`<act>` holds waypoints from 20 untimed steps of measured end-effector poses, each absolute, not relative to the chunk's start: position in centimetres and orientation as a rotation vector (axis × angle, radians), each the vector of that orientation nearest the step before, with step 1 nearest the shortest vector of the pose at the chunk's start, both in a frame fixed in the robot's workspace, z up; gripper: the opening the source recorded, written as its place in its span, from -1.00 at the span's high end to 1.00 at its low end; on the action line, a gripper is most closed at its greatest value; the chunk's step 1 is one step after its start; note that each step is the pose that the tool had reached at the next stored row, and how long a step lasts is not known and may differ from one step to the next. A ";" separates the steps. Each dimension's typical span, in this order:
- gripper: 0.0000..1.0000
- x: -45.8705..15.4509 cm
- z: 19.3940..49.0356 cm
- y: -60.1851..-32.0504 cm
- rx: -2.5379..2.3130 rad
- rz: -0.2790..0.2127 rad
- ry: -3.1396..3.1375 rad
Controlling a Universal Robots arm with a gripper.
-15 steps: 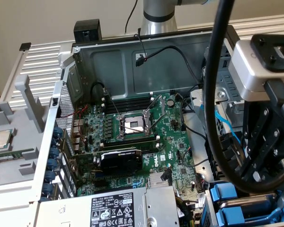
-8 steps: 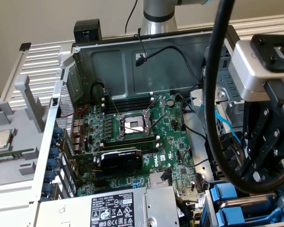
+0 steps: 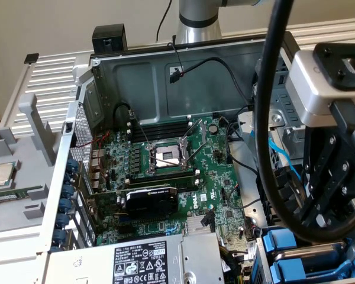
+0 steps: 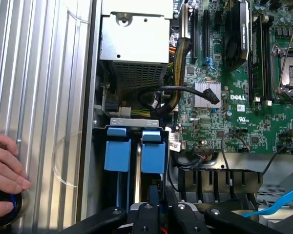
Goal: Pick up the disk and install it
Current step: 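Insert the second disk wire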
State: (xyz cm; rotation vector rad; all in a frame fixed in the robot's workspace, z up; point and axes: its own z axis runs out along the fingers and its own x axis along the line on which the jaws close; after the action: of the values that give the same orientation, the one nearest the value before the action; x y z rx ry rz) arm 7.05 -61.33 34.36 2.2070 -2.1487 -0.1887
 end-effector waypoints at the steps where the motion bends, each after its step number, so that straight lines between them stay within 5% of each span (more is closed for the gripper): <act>1: 0.67 7.1 34.3 -61.3 2.207 -0.189 -2.149; 20: 0.67 7.1 34.0 -61.3 2.208 -0.190 -2.149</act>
State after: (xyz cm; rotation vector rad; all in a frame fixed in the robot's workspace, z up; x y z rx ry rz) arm 7.06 -61.33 34.03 2.2076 -2.1490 -0.1896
